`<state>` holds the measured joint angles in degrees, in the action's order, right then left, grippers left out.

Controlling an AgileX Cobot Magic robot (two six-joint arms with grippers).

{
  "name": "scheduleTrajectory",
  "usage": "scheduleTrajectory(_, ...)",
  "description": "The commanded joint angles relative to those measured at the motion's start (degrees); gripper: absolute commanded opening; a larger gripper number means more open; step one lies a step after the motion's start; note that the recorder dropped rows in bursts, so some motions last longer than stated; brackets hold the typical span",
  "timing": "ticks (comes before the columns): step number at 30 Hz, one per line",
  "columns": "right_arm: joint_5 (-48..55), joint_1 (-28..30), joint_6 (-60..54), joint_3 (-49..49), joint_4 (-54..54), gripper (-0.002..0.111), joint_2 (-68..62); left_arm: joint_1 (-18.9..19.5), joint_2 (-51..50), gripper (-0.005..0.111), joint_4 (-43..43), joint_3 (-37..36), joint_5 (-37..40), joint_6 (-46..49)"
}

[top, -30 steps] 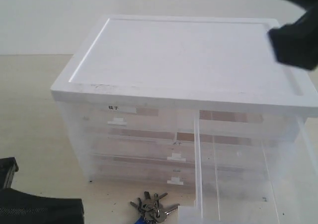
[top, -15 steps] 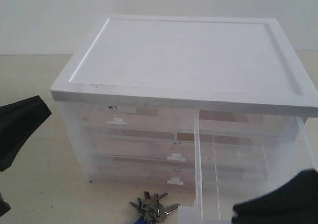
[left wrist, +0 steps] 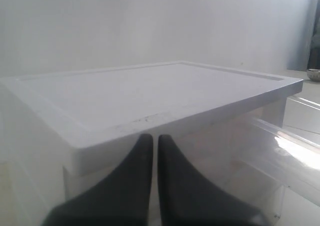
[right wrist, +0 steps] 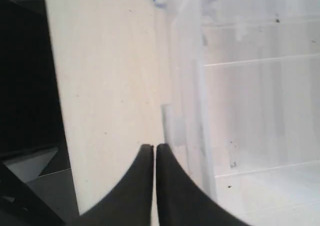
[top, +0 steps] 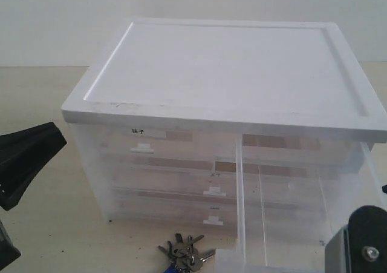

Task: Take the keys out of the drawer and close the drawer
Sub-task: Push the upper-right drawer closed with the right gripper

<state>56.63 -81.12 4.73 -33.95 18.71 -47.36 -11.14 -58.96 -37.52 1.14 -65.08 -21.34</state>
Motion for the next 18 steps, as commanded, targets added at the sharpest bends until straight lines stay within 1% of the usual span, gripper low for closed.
scheduleTrajectory(1,-2.2,0.0,2.9,0.0,5.5,0.000,-0.7,-0.3,-0.4,0.005,-0.5,0.3,-0.5,0.4)
scheduleTrajectory(8,3.3,0.0,8.9,0.0,15.0,0.000,-0.7,-0.3,-0.4,0.005,-0.5,0.3,0.0,0.4)
scheduleTrajectory(14,2.7,0.0,10.1,-0.4,16.5,0.000,-0.5,-0.3,-0.4,0.005,-0.6,0.3,0.0,0.4)
scheduleTrajectory(18,3.6,0.0,16.8,-0.4,22.8,0.000,-0.5,-0.3,-0.4,0.005,-0.6,0.3,0.0,0.4)
